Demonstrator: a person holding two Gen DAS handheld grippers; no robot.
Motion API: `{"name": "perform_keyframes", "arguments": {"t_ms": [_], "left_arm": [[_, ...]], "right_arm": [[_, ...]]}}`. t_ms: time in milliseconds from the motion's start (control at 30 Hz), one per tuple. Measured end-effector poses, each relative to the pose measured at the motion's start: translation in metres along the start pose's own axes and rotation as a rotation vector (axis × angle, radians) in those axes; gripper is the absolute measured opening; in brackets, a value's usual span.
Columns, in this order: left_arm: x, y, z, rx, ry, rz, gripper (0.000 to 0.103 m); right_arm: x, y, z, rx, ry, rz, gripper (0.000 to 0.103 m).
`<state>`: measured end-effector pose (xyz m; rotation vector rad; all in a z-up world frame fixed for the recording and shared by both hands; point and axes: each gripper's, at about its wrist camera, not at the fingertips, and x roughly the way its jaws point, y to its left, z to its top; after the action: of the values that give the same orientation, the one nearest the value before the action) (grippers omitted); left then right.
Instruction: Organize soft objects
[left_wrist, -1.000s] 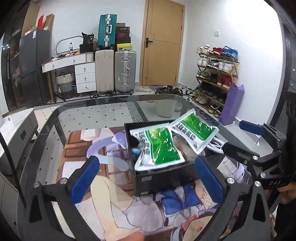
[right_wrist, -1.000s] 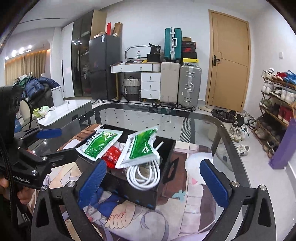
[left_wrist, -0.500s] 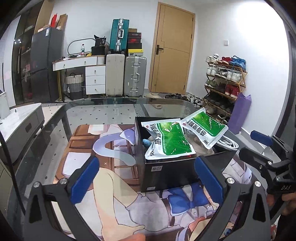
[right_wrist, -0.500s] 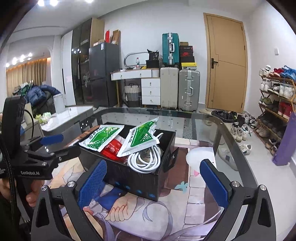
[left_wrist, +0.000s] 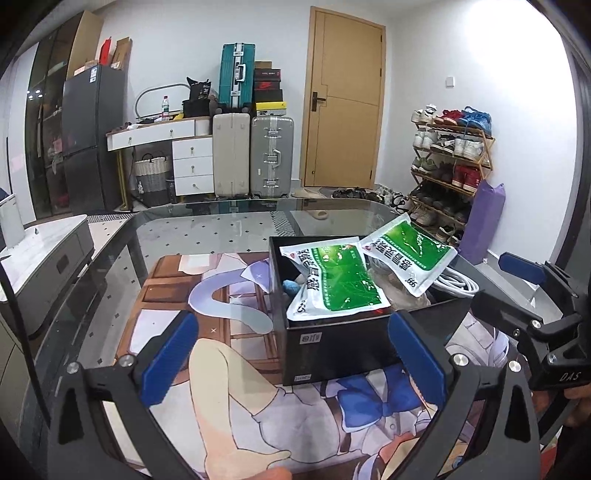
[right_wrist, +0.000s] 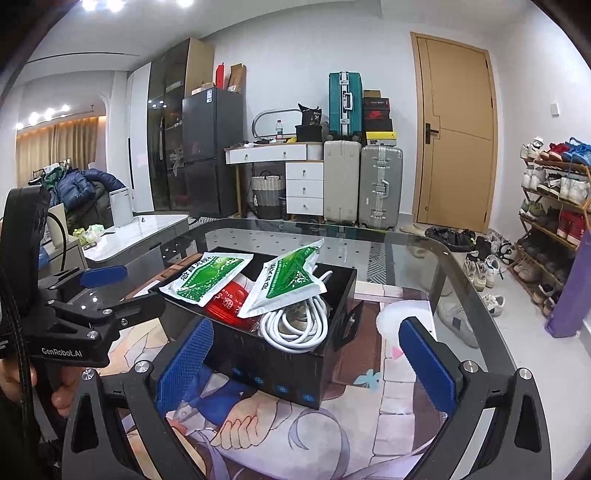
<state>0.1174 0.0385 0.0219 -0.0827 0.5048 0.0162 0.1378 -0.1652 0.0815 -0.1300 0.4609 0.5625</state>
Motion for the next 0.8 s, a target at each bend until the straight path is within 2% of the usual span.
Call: {"name": "perform_keyframes", "arguments": {"t_ms": [800], "left_arm": [[-0.0051, -0.0004, 0.0017, -0.01, -0.02, -0.011, 0.103]], "right_arm": [[-0.0059, 0.0035, -0.0035, 0.002, -0.025, -0.01, 0.102]]}}
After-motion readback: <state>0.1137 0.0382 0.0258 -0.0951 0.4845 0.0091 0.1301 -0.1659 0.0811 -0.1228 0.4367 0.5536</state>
